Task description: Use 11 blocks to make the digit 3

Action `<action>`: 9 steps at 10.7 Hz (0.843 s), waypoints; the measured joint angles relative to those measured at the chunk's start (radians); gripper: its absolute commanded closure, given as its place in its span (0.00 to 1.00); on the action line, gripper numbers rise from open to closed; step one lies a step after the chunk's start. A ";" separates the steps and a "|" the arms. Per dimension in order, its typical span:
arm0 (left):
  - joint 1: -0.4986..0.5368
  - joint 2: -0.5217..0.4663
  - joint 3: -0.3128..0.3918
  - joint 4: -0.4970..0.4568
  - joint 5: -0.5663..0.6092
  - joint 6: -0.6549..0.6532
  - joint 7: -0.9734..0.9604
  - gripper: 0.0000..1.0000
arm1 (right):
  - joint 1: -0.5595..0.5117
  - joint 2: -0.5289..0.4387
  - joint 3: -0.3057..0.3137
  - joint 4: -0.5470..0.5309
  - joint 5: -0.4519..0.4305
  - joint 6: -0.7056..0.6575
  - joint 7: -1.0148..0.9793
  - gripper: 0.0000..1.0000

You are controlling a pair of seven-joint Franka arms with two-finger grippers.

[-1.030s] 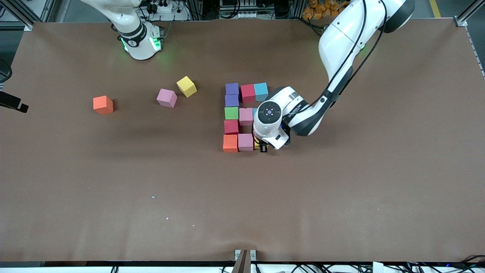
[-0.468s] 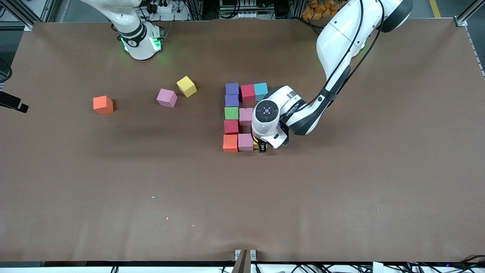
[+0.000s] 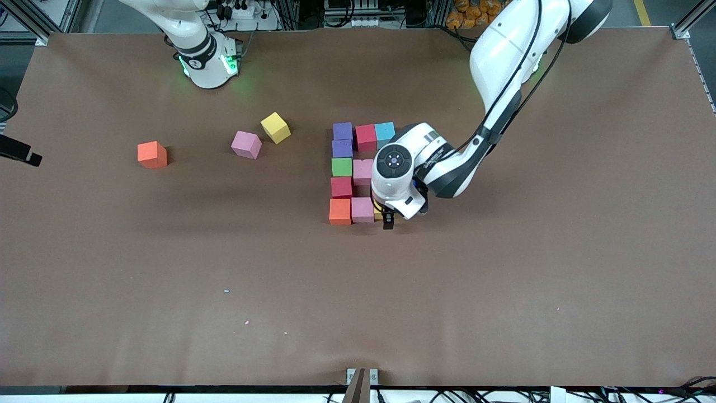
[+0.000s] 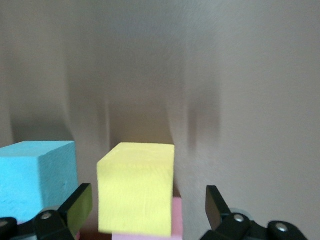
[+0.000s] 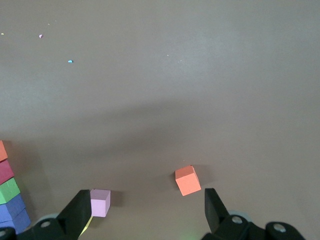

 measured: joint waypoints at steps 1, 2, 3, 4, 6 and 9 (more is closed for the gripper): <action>-0.001 -0.041 -0.002 0.004 0.000 -0.032 0.000 0.00 | 0.000 0.000 0.000 0.000 0.000 0.000 0.000 0.00; 0.000 -0.089 -0.002 0.005 0.000 -0.061 0.004 0.00 | 0.000 0.000 0.000 0.000 0.000 0.000 0.000 0.00; 0.003 -0.133 0.000 0.006 0.000 -0.083 0.026 0.00 | 0.000 0.000 0.000 0.000 0.000 0.000 0.000 0.00; 0.011 -0.176 0.005 0.007 0.001 -0.095 0.072 0.00 | 0.000 0.000 0.000 0.000 0.000 0.000 0.000 0.00; 0.053 -0.244 0.011 0.009 0.001 -0.104 0.208 0.00 | 0.000 0.000 0.000 0.001 0.000 0.000 0.000 0.00; 0.120 -0.328 0.012 0.011 0.001 -0.136 0.472 0.00 | 0.000 0.000 0.000 0.001 0.000 0.000 0.000 0.00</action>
